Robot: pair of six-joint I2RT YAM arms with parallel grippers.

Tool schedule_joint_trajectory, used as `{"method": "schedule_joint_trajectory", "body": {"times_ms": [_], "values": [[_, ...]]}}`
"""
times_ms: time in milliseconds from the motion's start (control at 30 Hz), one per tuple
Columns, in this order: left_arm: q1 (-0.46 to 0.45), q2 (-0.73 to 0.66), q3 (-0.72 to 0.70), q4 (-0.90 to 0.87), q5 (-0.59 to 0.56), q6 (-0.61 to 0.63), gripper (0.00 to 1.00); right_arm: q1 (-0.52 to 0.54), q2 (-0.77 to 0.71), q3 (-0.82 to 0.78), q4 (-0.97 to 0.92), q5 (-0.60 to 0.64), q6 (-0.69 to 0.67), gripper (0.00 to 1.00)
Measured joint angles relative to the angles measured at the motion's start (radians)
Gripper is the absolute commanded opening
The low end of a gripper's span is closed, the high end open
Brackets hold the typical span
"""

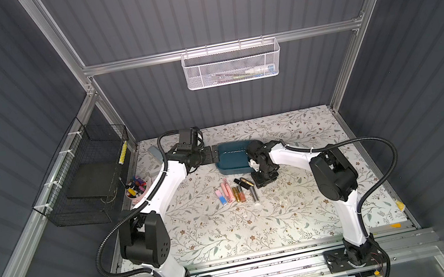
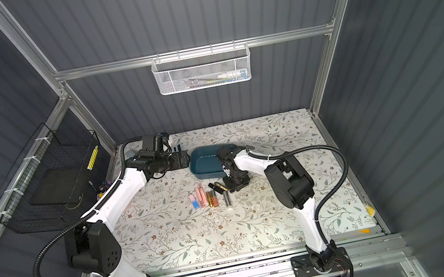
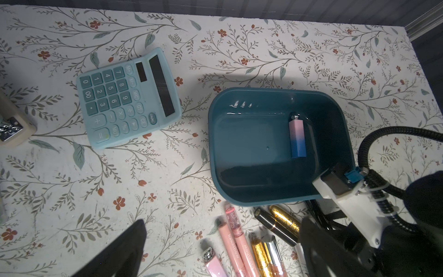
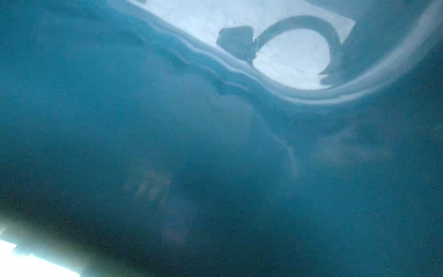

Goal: Put the lipstick into the storage box
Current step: Pick up the lipstick at the center of the board.

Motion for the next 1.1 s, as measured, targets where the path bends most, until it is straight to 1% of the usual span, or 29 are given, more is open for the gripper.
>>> {"method": "schedule_joint_trajectory", "body": {"times_ms": [300, 467, 567, 667, 900, 1100], "values": [[0.0, 0.004, -0.005, 0.009, 0.0, -0.002, 1.0, 0.0, 0.0, -0.007, 0.006, -0.022, 0.0, 0.4], [0.0, 0.004, -0.054, 0.034, 0.0, -0.009, 1.0, 0.0, -0.005, -0.016, 0.01, -0.024, -0.004, 0.36], [0.0, 0.004, -0.068, 0.039, 0.0, -0.01, 1.0, 0.0, -0.005, -0.019, 0.012, -0.023, -0.006, 0.29], [0.0, 0.004, -0.076, 0.047, 0.0, -0.016, 1.0, 0.0, -0.008, -0.024, 0.012, -0.023, -0.007, 0.27], [0.0, 0.004, -0.106, 0.054, -0.004, -0.024, 1.0, 0.004, -0.034, -0.06, 0.011, -0.016, -0.007, 0.23], [0.0, 0.003, -0.114, 0.069, -0.004, -0.032, 1.0, 0.005, -0.047, -0.074, 0.002, -0.007, -0.007, 0.24]]}}
